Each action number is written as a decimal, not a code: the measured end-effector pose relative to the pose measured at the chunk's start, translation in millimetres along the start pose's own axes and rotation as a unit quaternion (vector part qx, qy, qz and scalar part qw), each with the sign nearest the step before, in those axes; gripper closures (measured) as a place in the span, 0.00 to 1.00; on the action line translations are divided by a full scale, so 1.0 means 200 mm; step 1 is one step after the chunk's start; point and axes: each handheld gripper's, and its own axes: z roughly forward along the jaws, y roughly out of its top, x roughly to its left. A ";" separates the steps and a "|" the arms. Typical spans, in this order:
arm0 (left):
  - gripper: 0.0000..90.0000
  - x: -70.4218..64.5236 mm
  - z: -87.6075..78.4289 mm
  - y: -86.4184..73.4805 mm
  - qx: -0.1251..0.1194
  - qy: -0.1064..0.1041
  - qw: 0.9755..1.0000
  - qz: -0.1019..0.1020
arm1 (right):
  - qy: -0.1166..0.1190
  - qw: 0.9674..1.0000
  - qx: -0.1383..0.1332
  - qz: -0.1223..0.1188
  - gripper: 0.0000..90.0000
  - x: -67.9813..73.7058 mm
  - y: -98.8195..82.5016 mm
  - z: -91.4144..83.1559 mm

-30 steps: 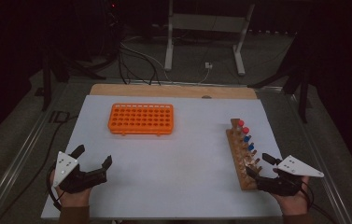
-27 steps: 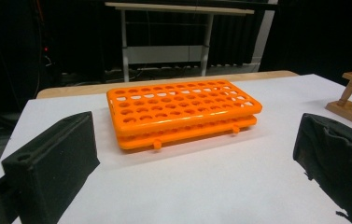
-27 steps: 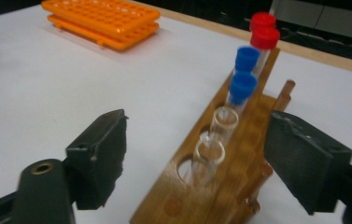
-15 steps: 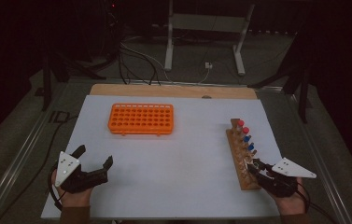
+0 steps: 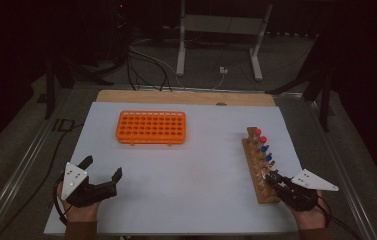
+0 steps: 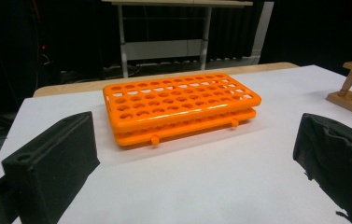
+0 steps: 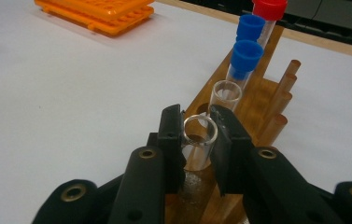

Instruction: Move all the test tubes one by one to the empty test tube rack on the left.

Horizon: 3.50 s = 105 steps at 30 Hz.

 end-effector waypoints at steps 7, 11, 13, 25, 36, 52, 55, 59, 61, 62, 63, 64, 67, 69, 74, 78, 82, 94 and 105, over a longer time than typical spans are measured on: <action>0.01 0.00 0.00 0.00 0.002 -0.001 1.000 0.001 | 0.004 1.000 -0.001 -0.007 0.84 0.01 0.03 -0.01; 0.01 0.00 0.00 0.00 0.003 -0.001 1.000 0.001 | 0.005 1.000 -0.002 -0.002 0.84 0.01 0.05 -0.02; 0.01 0.00 0.00 0.00 0.003 -0.001 1.000 0.000 | 0.008 1.000 -0.003 0.001 0.84 0.01 0.07 -0.03; 0.01 0.00 0.01 -0.01 0.008 -0.001 1.000 0.000 | 0.011 1.000 -0.018 -0.005 0.84 -0.01 0.16 -0.10; 0.01 -0.03 0.04 -0.01 0.014 -0.014 1.000 0.012 | 0.017 0.999 -0.046 -0.004 0.84 -0.02 0.28 -0.18; 0.01 -0.27 0.23 0.14 0.026 -0.092 0.994 0.046 | 0.083 0.995 -0.047 -0.020 0.84 0.12 0.45 0.03; 0.01 -0.31 0.26 0.16 0.021 -0.103 0.993 0.051 | 0.091 0.995 -0.043 -0.022 0.84 0.15 0.47 0.06; 0.01 -0.42 0.33 0.20 0.021 -0.130 0.989 0.064 | 0.099 0.994 -0.037 -0.025 0.84 0.18 0.49 0.09; 0.01 -0.44 0.34 0.20 0.021 -0.135 0.988 0.065 | 0.103 0.994 -0.038 -0.022 0.84 0.19 0.49 0.10; 0.01 -0.46 0.35 0.21 0.022 -0.140 0.988 0.068 | 0.105 0.993 -0.038 -0.023 0.84 0.20 0.50 0.11; 0.01 -0.48 0.36 0.22 0.022 -0.146 0.987 0.069 | 0.110 0.993 -0.037 -0.020 0.84 0.21 0.51 0.13; 0.01 -0.51 0.38 0.22 0.021 -0.151 0.986 0.070 | 0.111 0.993 -0.037 -0.019 0.84 0.22 0.51 0.14; 0.01 -0.58 0.41 0.24 0.022 -0.169 0.983 0.072 | 0.115 0.993 -0.035 -0.016 0.84 0.24 0.52 0.16; 0.01 -0.63 0.44 0.24 0.023 -0.181 0.981 0.074 | 0.119 0.992 -0.035 -0.014 0.84 0.26 0.53 0.18; 0.04 -0.74 0.49 0.26 0.022 -0.208 0.975 0.079 | 0.129 0.991 -0.031 -0.014 0.84 0.31 0.55 0.23; 0.07 -0.82 0.55 0.25 0.045 -0.227 0.969 0.085 | 0.130 0.991 -0.025 -0.010 0.84 0.33 0.56 0.27; 0.08 -0.90 0.59 0.24 0.058 -0.237 0.965 0.096 | 0.134 0.991 -0.021 -0.011 0.84 0.35 0.56 0.29; 0.59 -0.99 0.68 0.22 0.079 -0.268 0.956 0.085 | 0.154 0.988 -0.015 -0.010 0.84 0.42 0.57 0.34; 0.84 -0.98 0.68 0.21 0.082 -0.281 0.952 0.089 | 0.158 0.987 -0.022 0.000 0.68 0.41 0.56 0.34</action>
